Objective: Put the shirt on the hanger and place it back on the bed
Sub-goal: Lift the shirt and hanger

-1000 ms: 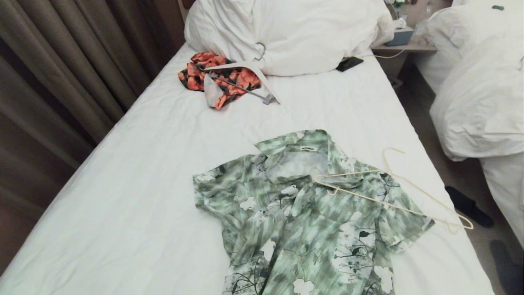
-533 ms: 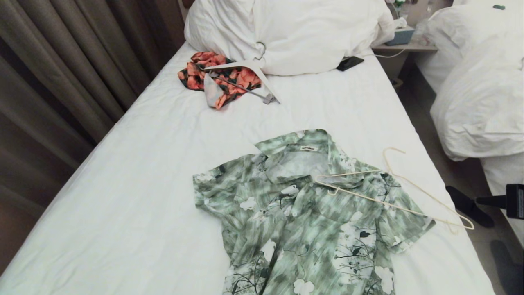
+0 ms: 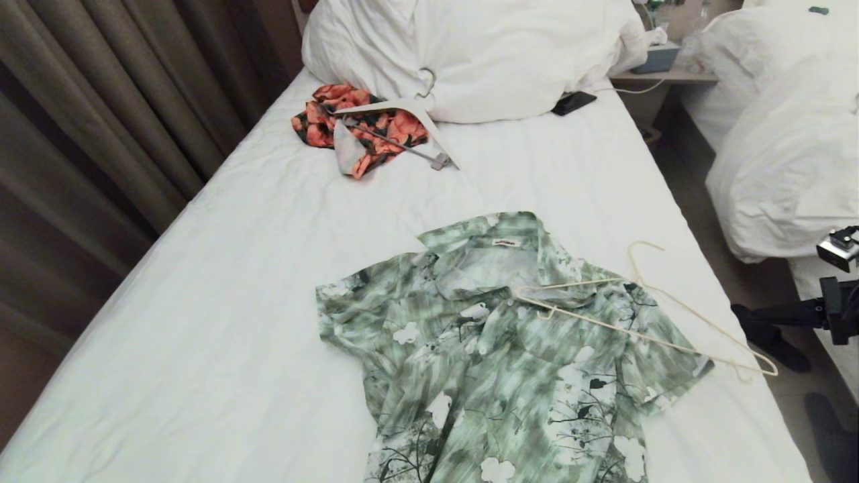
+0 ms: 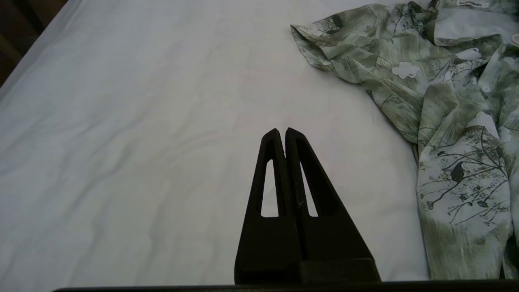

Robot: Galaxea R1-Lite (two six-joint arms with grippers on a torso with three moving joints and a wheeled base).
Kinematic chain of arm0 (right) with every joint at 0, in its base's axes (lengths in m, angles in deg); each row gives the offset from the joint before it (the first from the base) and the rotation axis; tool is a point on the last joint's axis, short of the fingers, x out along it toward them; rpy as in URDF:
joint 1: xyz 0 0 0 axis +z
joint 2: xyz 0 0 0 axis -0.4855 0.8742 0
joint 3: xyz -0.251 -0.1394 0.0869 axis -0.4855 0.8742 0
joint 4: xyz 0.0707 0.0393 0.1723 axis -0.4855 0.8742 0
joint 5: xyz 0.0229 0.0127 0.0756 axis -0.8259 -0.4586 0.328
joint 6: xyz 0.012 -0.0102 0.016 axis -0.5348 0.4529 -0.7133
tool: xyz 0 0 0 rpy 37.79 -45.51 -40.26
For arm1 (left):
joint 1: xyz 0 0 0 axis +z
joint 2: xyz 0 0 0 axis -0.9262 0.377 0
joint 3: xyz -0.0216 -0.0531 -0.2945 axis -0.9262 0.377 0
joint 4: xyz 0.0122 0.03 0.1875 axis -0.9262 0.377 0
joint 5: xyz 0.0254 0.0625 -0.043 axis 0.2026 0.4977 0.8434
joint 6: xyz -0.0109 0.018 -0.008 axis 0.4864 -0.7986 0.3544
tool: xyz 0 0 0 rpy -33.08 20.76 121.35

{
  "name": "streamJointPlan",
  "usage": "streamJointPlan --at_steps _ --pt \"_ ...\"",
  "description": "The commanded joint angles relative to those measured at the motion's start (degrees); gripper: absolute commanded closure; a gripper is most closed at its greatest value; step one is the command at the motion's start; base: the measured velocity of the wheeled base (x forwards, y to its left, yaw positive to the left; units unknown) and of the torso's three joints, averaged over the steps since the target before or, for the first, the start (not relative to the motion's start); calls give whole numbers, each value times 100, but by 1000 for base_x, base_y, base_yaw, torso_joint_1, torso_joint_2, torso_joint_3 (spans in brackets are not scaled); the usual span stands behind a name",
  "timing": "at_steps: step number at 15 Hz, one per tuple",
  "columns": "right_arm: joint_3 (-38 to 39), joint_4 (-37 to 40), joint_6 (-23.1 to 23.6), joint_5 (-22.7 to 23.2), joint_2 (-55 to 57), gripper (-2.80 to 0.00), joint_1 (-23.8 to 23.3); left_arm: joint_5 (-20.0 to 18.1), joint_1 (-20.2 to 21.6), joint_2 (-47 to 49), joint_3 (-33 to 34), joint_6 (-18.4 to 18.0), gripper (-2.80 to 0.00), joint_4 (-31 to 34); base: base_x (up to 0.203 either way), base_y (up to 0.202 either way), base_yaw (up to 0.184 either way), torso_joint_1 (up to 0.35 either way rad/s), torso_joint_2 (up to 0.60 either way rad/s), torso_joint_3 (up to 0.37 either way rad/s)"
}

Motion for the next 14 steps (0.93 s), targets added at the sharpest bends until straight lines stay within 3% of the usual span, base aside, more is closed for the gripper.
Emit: streamJointPlan --at_steps 1,5,6,10,14 --pt "-561 320 186 277 858 0 -58 4 0 -11 0 5 0 2 0 0 0 0 0 0" --pt "-1494 727 614 436 1458 0 -22 4 0 -11 0 -3 0 2 0 0 0 0 0 0" --pt "-1676 750 649 438 1593 -280 13 4 0 -11 0 5 0 2 0 0 0 0 0 0" --pt "-2294 745 662 564 2120 -280 267 4 0 -11 0 6 0 2 0 0 0 0 0 0" --pt "-2306 736 627 760 2137 -280 554 4 0 -11 0 2 0 2 0 0 0 0 0 0"
